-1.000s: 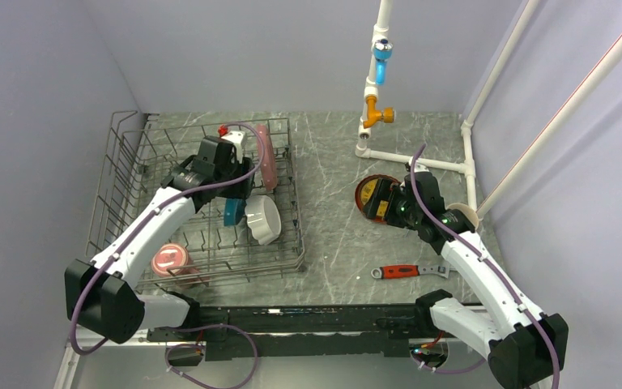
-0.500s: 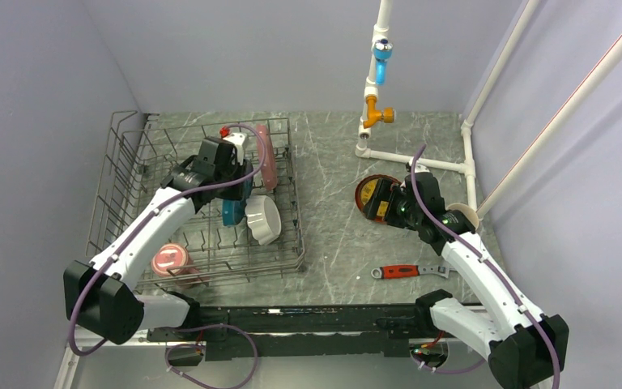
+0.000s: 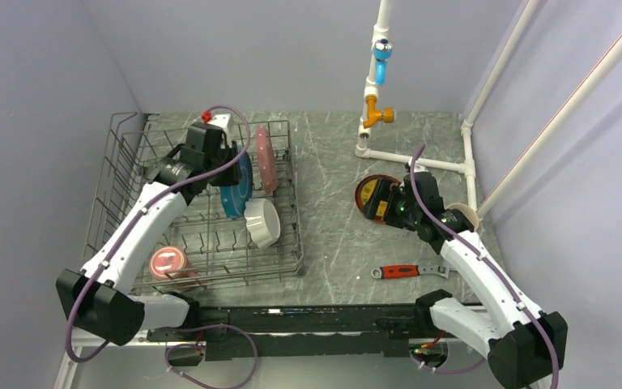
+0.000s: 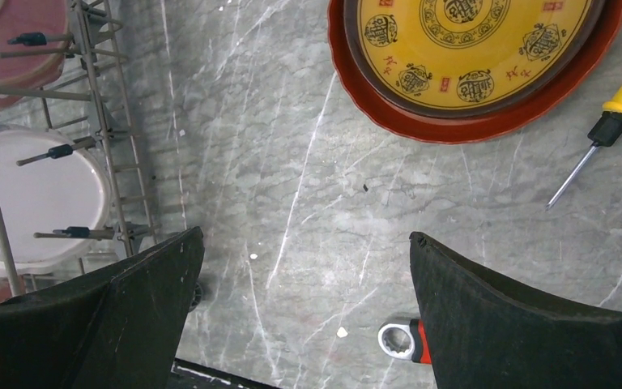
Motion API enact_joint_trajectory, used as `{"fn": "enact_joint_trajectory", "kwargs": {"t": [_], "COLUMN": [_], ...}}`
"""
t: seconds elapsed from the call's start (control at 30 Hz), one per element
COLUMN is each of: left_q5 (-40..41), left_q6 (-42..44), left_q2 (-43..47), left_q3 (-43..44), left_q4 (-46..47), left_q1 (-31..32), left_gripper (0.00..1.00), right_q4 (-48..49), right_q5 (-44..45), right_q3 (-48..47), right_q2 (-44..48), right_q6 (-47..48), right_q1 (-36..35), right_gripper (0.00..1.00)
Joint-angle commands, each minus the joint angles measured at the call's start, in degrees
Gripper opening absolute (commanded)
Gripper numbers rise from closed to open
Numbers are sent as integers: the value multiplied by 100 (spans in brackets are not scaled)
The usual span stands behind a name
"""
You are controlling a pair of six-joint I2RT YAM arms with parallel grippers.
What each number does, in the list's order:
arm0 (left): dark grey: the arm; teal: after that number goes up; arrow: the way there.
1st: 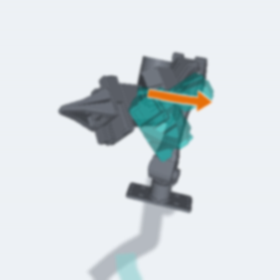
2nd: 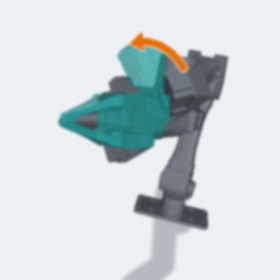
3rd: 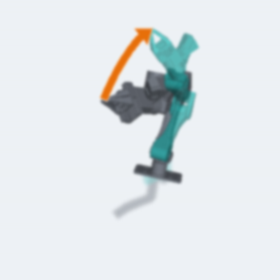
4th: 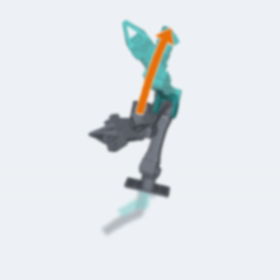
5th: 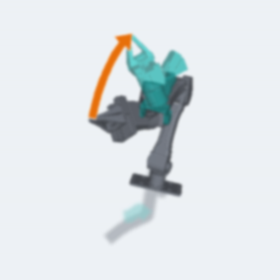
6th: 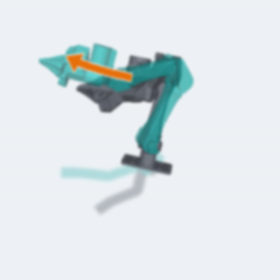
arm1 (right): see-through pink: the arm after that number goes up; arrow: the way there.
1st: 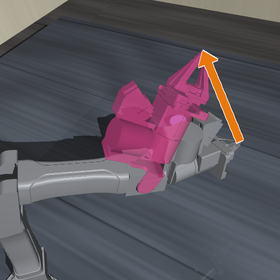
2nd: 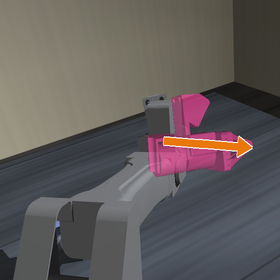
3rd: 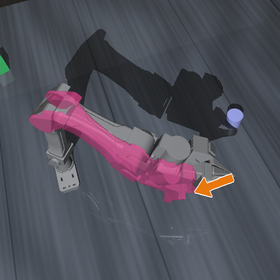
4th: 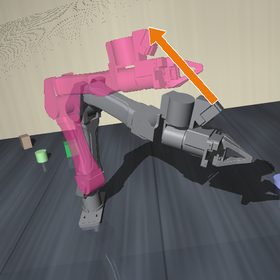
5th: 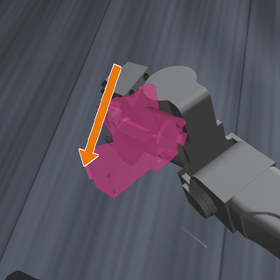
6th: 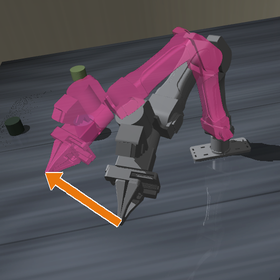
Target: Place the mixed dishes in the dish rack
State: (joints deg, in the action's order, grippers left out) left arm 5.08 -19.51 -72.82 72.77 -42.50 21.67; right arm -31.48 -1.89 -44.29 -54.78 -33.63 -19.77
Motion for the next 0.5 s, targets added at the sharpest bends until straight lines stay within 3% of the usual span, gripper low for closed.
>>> {"fn": "enact_joint_trajectory", "kwargs": {"t": [0.0, 0.17, 0.47], "left_q5": [-174, -1129, -1438], "left_q6": [-595, -897, -1077], "left_q2": [493, 322, -27], "left_q3": [445, 357, 553], "left_q4": [1486, 2011, 2270], "left_q1": [-528, -974, -1159], "left_gripper": [0, 0, 0], "right_q4": [170, 151, 209], "right_q5": [-66, -72, -179], "right_q3": [-110, -207, -228], "right_q2": [-94, -236, -473], "right_q6": [-65, -64, -103], "right_q1": [-19, -19, -19], "right_gripper": [99, 98, 98]}}
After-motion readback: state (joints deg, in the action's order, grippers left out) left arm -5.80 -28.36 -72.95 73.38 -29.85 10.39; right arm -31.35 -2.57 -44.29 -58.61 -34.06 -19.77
